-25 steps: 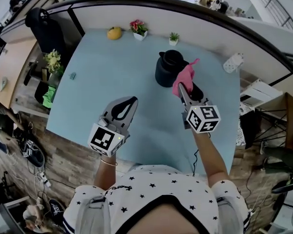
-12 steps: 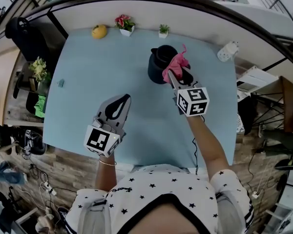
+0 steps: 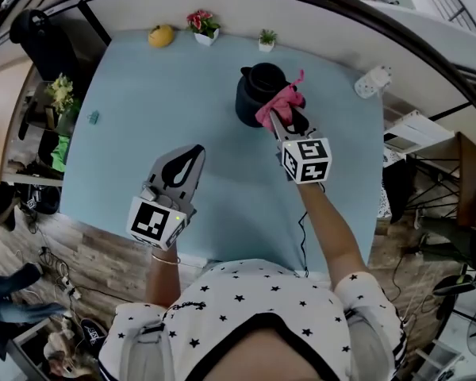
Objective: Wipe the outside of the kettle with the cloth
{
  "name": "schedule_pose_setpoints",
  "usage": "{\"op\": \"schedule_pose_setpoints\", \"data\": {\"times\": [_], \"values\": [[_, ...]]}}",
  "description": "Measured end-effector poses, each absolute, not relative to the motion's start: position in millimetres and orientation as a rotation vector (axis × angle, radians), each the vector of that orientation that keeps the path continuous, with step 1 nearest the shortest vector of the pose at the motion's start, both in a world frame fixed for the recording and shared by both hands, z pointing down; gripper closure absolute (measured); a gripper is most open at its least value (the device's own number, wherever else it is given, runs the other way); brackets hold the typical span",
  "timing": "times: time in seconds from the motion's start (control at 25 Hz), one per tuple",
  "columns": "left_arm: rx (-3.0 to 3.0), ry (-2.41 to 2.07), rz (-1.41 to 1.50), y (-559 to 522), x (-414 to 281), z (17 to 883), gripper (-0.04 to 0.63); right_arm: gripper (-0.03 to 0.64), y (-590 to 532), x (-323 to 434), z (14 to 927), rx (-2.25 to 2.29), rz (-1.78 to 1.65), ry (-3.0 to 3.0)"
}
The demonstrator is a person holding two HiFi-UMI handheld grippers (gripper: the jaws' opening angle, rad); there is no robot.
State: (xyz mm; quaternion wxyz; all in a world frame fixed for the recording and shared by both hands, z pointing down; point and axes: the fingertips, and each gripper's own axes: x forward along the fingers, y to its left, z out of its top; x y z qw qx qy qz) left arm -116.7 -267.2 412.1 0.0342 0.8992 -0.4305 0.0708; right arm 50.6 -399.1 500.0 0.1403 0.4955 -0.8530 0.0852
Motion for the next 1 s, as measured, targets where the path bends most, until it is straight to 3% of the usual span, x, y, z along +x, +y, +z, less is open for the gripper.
{"op": "schedule_pose_setpoints", "data": {"times": [1.0], "values": [[2.619, -1.489, 0.320, -233, -139, 423, 0.565, 0.466, -393, 60, 636, 1.300, 0.502, -2.242]]}}
